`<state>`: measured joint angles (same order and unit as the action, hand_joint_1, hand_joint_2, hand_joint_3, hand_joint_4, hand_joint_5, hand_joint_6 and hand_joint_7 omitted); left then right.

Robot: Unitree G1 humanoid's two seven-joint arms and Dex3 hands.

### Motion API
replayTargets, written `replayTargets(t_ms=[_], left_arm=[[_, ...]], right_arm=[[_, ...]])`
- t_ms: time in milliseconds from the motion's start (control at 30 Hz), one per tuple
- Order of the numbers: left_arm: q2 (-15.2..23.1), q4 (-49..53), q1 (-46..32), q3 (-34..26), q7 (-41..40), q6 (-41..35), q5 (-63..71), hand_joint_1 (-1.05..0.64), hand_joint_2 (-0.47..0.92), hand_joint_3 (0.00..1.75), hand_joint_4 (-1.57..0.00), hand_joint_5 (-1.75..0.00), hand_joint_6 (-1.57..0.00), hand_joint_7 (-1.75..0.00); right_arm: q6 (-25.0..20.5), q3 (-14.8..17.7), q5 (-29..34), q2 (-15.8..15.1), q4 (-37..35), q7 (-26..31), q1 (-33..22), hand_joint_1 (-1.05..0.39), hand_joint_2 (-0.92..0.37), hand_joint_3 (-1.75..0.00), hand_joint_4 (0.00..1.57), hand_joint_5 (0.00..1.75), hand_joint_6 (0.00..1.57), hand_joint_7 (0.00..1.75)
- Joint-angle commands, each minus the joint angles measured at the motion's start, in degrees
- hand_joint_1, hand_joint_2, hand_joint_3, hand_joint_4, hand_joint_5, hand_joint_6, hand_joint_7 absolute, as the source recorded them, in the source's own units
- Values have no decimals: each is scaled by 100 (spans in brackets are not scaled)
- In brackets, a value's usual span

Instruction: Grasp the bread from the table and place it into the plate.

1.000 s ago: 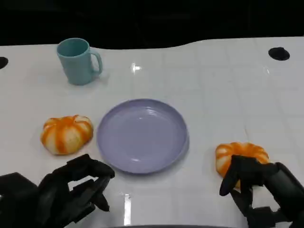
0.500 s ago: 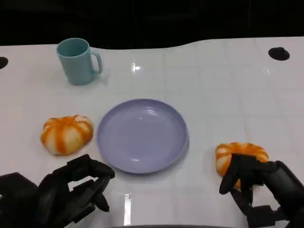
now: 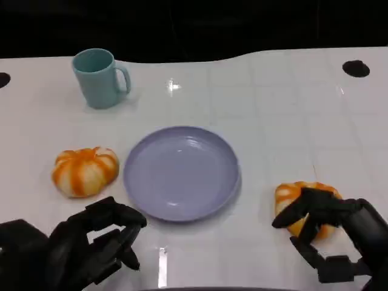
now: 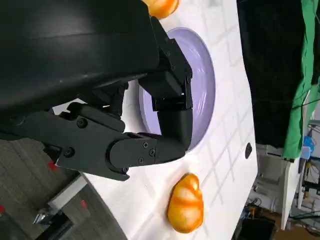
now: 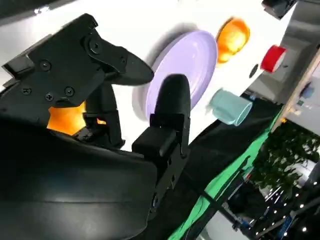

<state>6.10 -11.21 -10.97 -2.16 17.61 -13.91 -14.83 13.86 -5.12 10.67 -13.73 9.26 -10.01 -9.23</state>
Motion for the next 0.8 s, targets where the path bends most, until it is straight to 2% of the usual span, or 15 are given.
replayTargets(t_ms=[33, 167, 267, 500, 800], left_arm=[[75, -66, -18, -46, -16, -35, -22, -42, 92, 43, -63, -175, -65, -128], [74, -68, -22, -36, -8, -4, -8, -42, 92, 43, -64, -175, -65, -128], [73, -81, -38, -14, -12, 10, 16, -43, 92, 43, -63, -175, -66, -129], [45, -43, -10, 27, -41, 21, 51, -43, 92, 43, -62, -175, -65, -129], [-10, 23, -1, 16, -73, 165, 112, -44, 92, 45, -61, -175, -65, -131]], right_arm=[[-240, 96, 658, -208, 492, 188, -72, -26, -65, -48, 35, 100, 50, 57], [-229, 107, 1224, -426, 747, 219, -82, -27, -77, -16, 24, 75, 48, 29], [-284, 125, 1629, -648, 948, 155, -90, -28, -79, -7, 14, 63, 43, 19], [-717, 70, 2508, -1045, 1307, -184, 52, -31, -76, -1, 1, 51, 32, 7], [-1169, -381, 3569, -1150, 1094, -475, 486, -31, -70, 0, 0, 50, 32, 5]])
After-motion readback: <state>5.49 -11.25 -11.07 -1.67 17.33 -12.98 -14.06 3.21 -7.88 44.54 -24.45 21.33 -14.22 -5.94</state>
